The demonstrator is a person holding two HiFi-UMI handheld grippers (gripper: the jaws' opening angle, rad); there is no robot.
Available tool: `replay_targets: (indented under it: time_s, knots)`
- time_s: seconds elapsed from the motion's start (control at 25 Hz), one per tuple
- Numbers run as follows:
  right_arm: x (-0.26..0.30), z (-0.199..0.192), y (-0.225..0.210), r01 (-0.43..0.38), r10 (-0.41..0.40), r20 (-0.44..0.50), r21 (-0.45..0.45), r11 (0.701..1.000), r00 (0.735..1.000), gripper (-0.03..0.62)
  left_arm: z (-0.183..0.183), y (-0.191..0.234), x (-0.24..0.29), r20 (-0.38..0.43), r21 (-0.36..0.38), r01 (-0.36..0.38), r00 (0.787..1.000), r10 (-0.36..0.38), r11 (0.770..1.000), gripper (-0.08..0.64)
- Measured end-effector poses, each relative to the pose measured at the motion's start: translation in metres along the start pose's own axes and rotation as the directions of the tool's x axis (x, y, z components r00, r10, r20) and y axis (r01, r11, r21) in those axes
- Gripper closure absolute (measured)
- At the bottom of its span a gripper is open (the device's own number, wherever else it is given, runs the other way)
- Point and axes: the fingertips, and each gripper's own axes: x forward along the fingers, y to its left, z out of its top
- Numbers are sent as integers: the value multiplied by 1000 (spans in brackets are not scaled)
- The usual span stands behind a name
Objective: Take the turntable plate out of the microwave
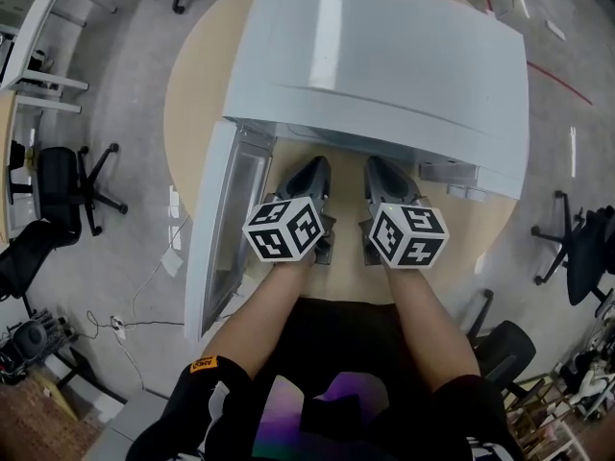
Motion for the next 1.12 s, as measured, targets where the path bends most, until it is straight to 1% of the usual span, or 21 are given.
replay_targets:
  time_s: [0.2,0.44,0.6,0.8,1.12]
  knots:
    - [8,-1,-6,-6,6,-7,10,1000,1000,577,1,6,13,-2,-71,-2,1000,2,997,497]
    - [16,0,-19,-3,3,-11,28,1000,1000,577,-1,10,31,-16,-159,1,1000,-3,987,469]
    - [20,-3,-26,1,-1,-20,35,999,1000,577,-4,13,42,-23,-214,7,1000,-12,977,457]
    - [24,-5,-31,7,-6,-26,44,999,1000,577,-6,18,49,-43,-263,-5,999,-7,965,457]
    - [25,-8,-32,10,-9,-32,44,999,999,577,-11,17,56,-48,-345,18,998,-37,938,457]
